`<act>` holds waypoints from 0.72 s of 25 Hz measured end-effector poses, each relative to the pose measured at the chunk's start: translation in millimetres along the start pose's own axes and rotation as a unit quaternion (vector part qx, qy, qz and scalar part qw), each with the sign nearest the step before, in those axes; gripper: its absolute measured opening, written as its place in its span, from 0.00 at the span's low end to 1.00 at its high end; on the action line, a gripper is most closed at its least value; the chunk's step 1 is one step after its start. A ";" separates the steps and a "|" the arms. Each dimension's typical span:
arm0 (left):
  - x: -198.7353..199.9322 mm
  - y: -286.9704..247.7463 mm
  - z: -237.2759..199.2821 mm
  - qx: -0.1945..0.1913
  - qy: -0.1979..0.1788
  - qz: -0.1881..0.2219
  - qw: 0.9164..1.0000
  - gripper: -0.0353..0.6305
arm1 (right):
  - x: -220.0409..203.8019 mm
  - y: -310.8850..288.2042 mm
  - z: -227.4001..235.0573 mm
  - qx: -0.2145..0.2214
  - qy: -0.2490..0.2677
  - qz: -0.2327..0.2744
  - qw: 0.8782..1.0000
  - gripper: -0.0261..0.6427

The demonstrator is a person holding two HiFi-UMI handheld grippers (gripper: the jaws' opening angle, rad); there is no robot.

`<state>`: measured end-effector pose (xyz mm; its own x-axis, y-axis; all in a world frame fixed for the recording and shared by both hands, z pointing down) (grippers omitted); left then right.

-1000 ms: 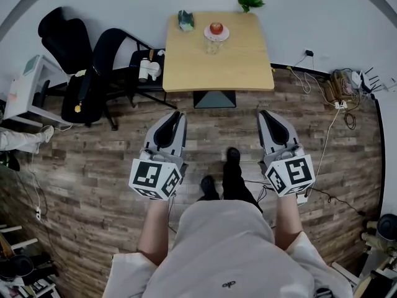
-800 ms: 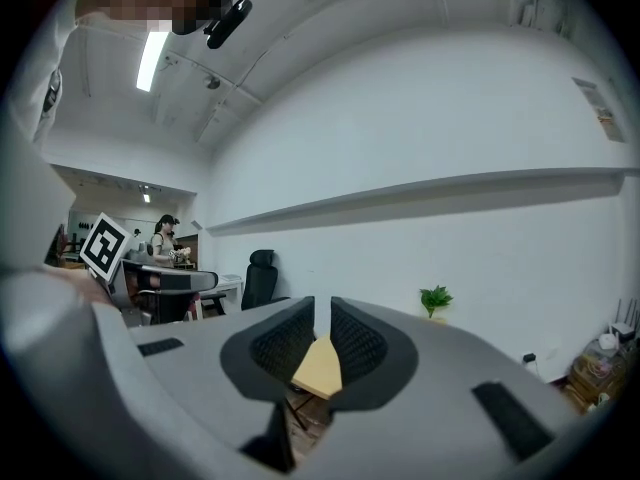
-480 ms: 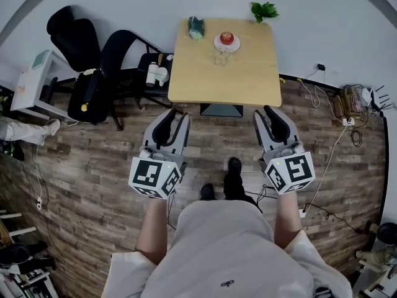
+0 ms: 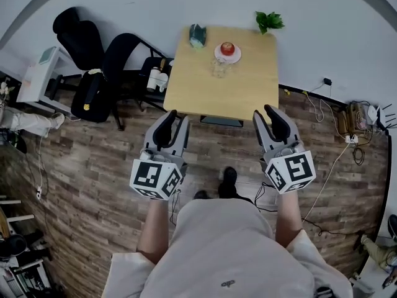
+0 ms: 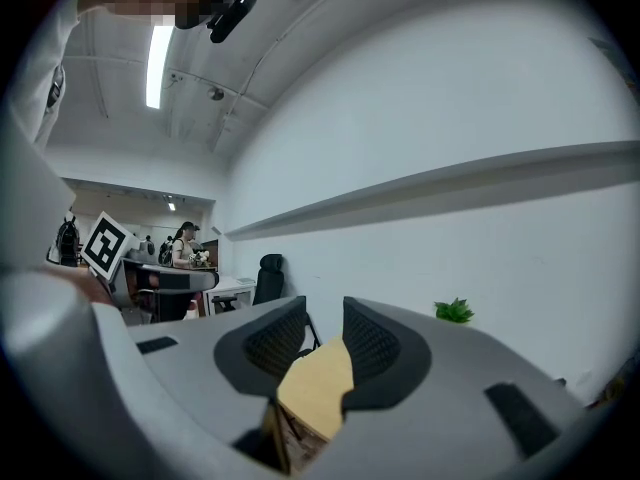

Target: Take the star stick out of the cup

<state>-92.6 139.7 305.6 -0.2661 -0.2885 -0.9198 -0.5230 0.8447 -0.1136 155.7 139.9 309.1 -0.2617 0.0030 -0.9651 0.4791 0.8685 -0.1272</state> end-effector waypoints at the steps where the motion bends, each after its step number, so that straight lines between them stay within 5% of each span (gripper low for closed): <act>1: -1.6 -6.1 3.7 0.004 0.000 0.002 1.000 0.20 | -3.3 -1.5 8.0 0.004 0.000 0.000 1.000 0.19; 18: -13.0 -57.6 17.3 0.059 0.000 0.014 0.998 0.20 | -42.4 -29.7 61.5 0.046 -0.005 -0.012 0.999 0.19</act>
<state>-45.0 102.6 317.6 -0.2797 -0.2649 -0.9228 -0.4168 0.8994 -0.1319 204.1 83.4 339.7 -0.2660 -0.0226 -0.9637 0.5484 0.8186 -0.1706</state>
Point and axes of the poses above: the fingertips, and each gripper's own axes: y backward along the fingers, z to its right, x out of its top, the point moved 6 cm from there along y, backward along the fingers, and after that the axes turned 15 degrees about y, right-handed, at the moved point
